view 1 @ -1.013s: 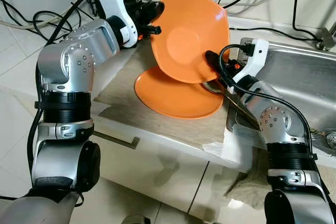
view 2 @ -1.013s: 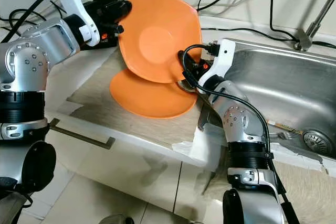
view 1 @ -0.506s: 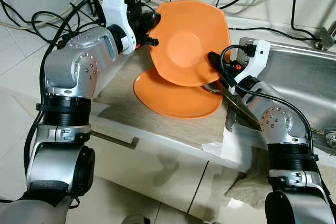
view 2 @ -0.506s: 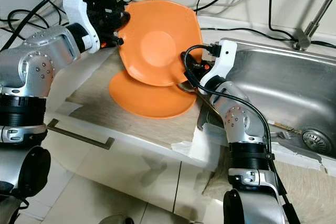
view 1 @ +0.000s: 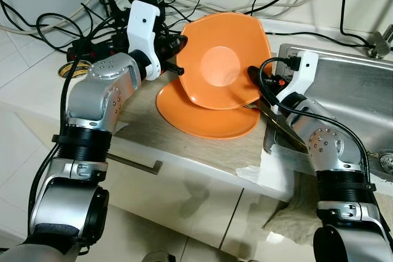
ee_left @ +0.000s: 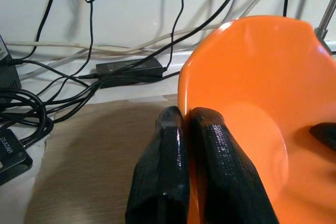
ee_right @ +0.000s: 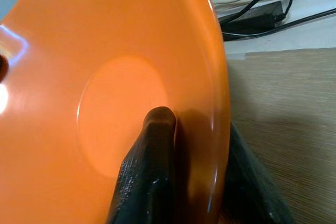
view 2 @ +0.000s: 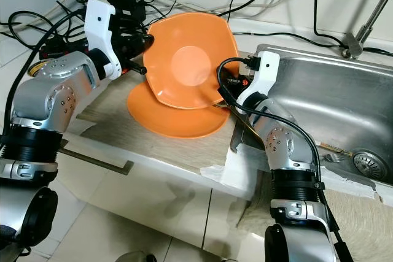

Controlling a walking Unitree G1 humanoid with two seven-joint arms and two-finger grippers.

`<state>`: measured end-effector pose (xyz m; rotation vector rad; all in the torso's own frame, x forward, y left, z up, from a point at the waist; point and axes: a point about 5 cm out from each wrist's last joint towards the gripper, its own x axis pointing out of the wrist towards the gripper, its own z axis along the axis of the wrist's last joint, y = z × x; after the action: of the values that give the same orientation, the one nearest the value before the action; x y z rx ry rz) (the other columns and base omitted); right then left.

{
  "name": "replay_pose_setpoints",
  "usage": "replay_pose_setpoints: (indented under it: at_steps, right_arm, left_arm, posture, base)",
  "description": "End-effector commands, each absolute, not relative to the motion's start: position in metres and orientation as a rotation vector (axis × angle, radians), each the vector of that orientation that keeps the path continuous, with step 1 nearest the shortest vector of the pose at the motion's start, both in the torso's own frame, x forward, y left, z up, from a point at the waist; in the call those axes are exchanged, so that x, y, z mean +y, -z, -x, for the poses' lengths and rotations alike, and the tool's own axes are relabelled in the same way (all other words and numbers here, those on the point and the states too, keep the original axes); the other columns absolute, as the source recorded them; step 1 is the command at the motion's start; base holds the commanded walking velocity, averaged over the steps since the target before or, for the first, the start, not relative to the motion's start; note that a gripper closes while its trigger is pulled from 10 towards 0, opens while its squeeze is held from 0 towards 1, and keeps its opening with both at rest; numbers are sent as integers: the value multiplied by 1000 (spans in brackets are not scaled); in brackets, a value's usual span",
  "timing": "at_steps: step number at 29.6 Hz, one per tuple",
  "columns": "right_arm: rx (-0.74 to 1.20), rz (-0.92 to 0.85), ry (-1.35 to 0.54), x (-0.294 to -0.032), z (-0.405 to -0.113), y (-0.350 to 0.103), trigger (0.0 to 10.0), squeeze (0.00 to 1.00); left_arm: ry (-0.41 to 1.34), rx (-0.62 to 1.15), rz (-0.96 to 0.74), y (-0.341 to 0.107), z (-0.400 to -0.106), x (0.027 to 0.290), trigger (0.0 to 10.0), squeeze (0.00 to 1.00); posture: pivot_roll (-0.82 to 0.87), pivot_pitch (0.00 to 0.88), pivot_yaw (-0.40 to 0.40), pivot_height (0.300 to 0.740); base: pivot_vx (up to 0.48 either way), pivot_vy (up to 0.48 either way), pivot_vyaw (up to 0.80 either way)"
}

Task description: Kitchen organization

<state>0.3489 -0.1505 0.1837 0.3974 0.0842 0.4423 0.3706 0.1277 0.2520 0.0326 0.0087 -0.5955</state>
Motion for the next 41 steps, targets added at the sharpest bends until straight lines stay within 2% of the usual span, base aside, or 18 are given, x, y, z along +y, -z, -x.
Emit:
replay_pose_setpoints:
  at_steps: [1,4,5,24,37,38,39,41]
  right_arm:
    - [59,-347,-502,-137,-346,-193,0,0]
    - [60,-345,-501,-137,-346,-192,0,0]
    - [59,-345,-501,-137,-346,-193,0,0]
    - [59,-339,-505,-134,-347,-191,0,0]
    - [59,-338,-507,-133,-347,-190,0,0]
    - [59,-337,-507,-133,-347,-190,0,0]
    - [59,-337,-506,-133,-347,-190,0,0]
    - [57,-334,-503,-134,-347,-190,0,0]
  left_arm:
    - [583,29,-94,-245,-371,123,10000,0]
    - [574,15,-79,-246,-372,124,10000,0]
    - [577,6,-73,-248,-372,124,10000,1000]
    - [576,-41,-96,-252,-368,127,10000,1000]
    - [558,-19,-142,-249,-359,148,10000,1000]
    - [557,-7,-140,-247,-358,149,10000,957]
    - [554,2,-148,-245,-357,151,10000,0]
    - [538,27,-137,-238,-356,157,10000,0]
  posture:
    - [-13,0,33,740]
    - [-12,0,31,740]
    - [-12,0,31,740]
    - [-7,0,28,740]
    - [3,0,29,740]
    - [3,0,29,740]
    - [6,0,28,740]
    - [6,0,28,740]
  base:
    - [0,0,0]
    - [0,0,0]
    - [0,0,0]
    - [0,0,0]
    - [0,0,0]
    - [0,0,0]
    - [0,0,0]
    - [0,0,0]
